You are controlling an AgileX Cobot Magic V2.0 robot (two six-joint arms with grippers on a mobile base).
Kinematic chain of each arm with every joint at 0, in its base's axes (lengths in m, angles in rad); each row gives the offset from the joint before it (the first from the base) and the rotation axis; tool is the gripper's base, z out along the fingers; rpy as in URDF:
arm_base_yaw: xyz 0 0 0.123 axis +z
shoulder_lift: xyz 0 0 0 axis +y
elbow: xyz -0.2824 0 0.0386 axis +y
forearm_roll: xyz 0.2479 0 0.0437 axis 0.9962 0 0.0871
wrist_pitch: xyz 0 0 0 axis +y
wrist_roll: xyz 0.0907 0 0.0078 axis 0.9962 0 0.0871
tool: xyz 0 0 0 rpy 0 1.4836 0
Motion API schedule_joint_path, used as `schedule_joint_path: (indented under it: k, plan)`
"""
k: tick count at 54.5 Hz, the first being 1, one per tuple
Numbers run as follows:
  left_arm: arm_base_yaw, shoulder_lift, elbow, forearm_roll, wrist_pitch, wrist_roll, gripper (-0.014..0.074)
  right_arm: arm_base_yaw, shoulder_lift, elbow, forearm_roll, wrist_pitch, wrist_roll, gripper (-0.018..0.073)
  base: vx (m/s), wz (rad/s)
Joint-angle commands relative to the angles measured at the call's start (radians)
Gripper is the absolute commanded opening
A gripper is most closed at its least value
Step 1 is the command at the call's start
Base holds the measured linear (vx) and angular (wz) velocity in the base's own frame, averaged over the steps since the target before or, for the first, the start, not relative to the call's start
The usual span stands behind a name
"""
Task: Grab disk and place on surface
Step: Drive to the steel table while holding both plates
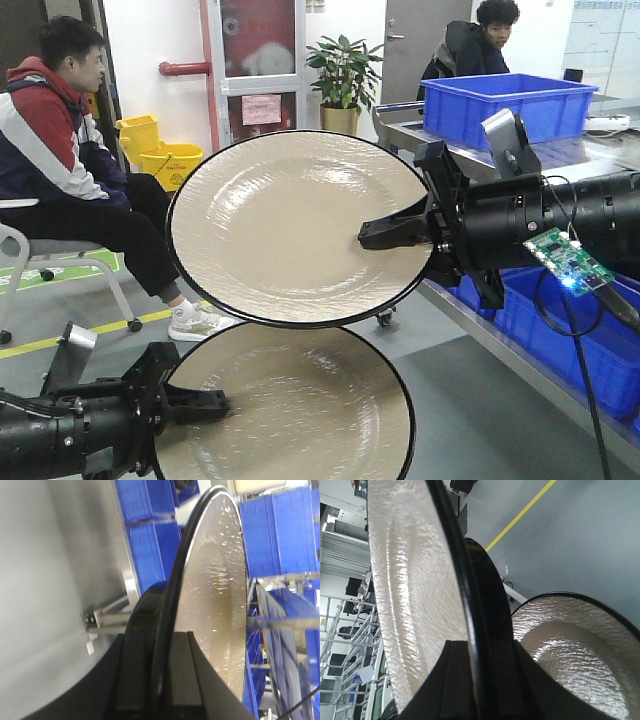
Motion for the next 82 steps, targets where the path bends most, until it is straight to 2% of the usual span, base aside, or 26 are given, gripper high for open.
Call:
schedule_joint_path:
  k: [1, 51, 82]
  plan:
    - [-0.003, -0.044, -0.039, -0.138, 0.067, -0.017, 0.0001, -0.004, -0.048, -0.045, 0.121, -0.04, -0.014, -0.0008, 0.36, 0.08]
    - [-0.003, -0.044, -0.039, -0.138, 0.067, -0.017, 0.0001, -0.004, -0.048, -0.045, 0.121, -0.04, -0.014, -0.0008, 0.42, 0.04]
    - [-0.003, -0.044, -0.039, -0.138, 0.066, -0.017, 0.0001, -0.004, -0.048, -0.045, 0.121, -0.04, -0.014, -0.0008, 0.45, -0.48]
